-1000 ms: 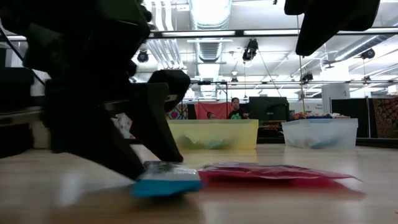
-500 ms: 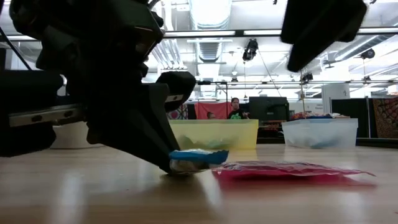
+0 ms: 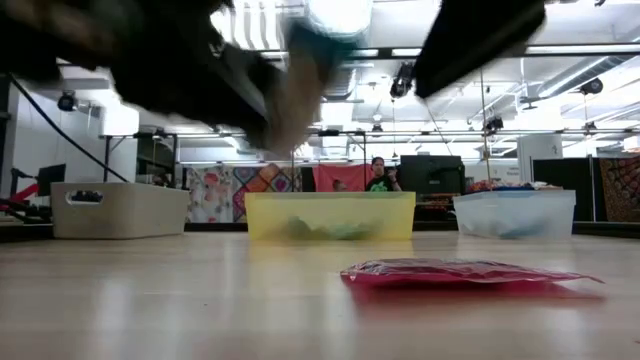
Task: Sort candy
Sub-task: Put the white chocolate into the transparent bin
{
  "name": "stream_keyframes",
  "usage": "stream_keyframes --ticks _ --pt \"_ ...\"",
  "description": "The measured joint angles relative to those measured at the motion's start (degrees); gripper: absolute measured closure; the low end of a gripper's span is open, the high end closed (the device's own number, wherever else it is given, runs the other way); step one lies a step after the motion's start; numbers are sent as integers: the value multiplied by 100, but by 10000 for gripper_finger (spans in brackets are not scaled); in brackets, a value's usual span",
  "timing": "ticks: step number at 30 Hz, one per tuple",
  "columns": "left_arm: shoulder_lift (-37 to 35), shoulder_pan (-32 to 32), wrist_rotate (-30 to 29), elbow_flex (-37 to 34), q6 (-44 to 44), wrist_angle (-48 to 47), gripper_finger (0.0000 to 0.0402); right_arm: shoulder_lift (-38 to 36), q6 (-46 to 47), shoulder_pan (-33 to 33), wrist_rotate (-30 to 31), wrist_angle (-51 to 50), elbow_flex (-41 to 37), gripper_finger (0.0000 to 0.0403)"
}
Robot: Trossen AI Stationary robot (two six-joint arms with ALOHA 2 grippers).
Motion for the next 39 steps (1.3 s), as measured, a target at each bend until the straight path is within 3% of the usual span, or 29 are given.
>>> stream_keyframes --ticks 7,12,16,18,23,28,32,39 --pt "-1167 -2 50 -792 -438 838 401 -452 -2120 -55 38 333 -1 193" --pt "-1705 11 -271 -1345 -538 1717 401 -732 -4039 -279 -77 981 -21 193" --pt "-1895 48 -629 -1604 -566 1990 401 -833 -4806 -649 -436 1430 -24 193" --pt "-1917 43 -745 -1633 -563 2004 401 -851 -4956 -862 -855 1578 -25 193" --pt "-1796 45 -984 -1604 -504 1992 401 -793 -5292 -1335 -2595 2180 -25 193" --pt "-1709 48 -1029 -1576 -494 2010 401 -740 -5499 -1465 -3031 2425 -25 197" --pt "-1713 42 -1055 -1571 -494 2041 401 -718 -5654 -1469 -3033 2374 -29 237" --pt "-1709 43 -1138 -1459 -361 2025 401 -718 -5783 -1501 -3036 2326 -29 374"
